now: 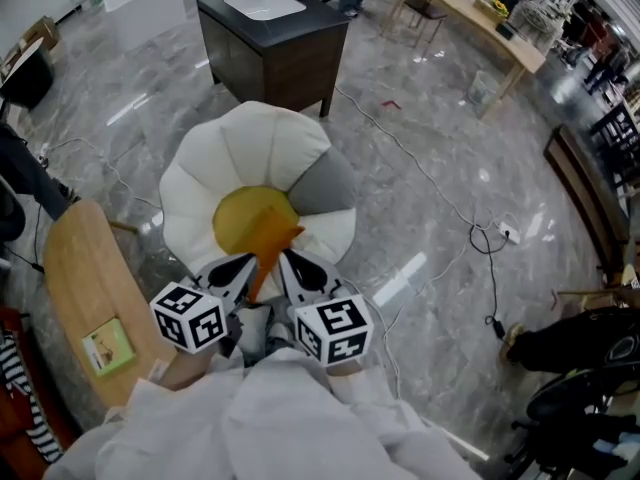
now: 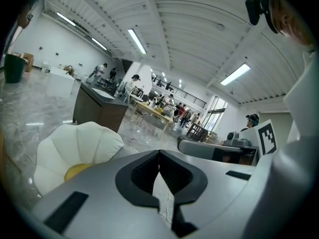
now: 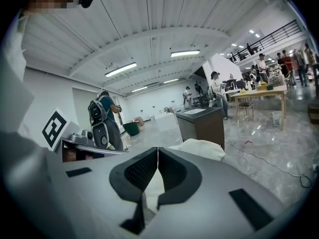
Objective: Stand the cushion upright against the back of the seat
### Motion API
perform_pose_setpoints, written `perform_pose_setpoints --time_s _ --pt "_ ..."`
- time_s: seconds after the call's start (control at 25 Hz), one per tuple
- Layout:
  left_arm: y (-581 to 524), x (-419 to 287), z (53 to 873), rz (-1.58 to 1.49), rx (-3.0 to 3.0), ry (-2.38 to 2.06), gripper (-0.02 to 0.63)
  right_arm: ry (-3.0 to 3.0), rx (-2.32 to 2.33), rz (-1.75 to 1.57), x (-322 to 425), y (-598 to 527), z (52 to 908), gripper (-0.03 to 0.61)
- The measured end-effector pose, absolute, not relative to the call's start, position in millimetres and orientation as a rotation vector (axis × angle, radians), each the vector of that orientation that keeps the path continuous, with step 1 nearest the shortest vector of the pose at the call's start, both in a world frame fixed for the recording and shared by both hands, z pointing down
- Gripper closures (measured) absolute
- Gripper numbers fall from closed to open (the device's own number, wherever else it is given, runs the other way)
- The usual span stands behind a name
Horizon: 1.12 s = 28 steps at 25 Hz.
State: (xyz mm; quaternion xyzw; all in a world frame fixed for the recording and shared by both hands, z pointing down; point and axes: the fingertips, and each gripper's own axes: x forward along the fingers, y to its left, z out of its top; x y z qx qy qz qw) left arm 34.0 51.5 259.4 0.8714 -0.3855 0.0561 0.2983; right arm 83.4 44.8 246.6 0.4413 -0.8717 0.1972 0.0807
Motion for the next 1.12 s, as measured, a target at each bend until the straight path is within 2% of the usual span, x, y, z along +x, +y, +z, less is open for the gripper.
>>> perform_pose_setpoints --time_s 1.12 --pt "-84 -33 255 0.235 2.432 -0.799 0.606 -2.443 1.557 0.557 17 -80 243 0.565"
